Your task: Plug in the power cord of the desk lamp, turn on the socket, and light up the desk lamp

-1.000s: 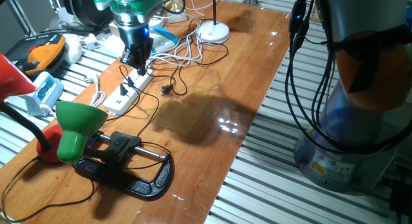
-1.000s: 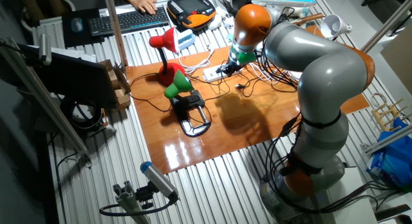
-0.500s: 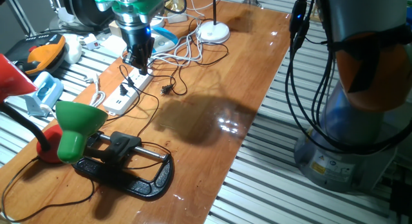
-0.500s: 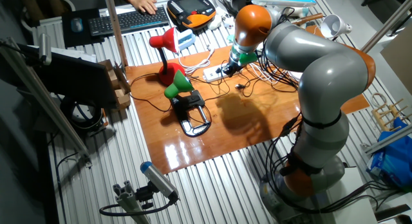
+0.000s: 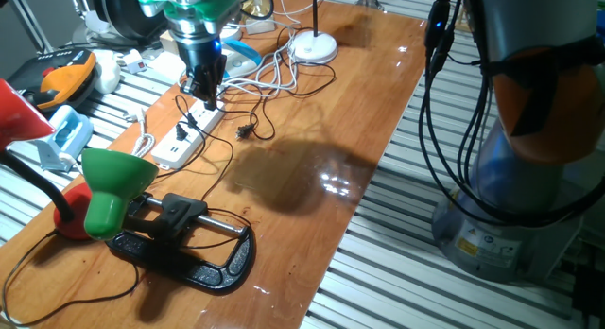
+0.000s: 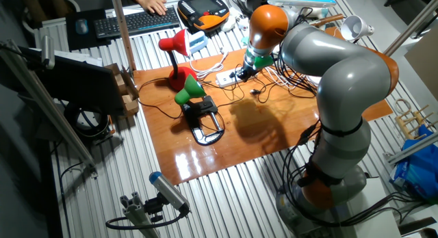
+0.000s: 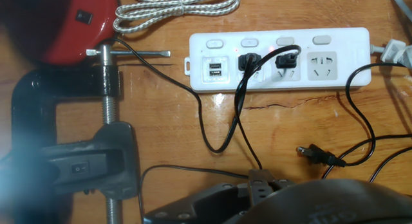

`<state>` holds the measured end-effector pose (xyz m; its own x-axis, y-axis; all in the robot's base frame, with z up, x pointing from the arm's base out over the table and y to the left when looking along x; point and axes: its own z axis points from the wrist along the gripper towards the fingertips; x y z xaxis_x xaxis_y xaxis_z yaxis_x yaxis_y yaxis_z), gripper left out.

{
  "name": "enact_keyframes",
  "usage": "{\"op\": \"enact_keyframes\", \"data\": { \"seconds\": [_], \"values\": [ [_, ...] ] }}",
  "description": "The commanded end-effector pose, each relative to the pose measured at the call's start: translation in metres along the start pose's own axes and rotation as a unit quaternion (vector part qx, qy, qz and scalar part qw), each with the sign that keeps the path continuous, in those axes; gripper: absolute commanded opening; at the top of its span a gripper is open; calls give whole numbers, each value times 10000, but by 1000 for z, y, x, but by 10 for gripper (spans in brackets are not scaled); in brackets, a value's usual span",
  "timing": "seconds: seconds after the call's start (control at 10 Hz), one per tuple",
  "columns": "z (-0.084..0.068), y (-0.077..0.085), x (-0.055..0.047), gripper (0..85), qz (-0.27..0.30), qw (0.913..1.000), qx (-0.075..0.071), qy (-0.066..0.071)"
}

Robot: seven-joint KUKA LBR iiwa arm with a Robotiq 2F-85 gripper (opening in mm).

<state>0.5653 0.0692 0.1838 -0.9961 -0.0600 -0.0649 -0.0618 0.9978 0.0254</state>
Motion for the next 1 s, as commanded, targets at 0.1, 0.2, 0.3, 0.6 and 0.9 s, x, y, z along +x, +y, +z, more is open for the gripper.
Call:
{"op": "enact_keyframes", "data": {
  "seconds": [0.1,0.2,0.3,0.6,0.9],
  "values": [
    [0,0,0,0,23,10000,1,-7],
    [0,0,0,0,38,10000,1,-15],
    [0,0,0,0,75,10000,26,-44],
    [0,0,0,0,173,9997,52,-143],
    [0,0,0,0,322,9993,-2,-199]
  ]
}}
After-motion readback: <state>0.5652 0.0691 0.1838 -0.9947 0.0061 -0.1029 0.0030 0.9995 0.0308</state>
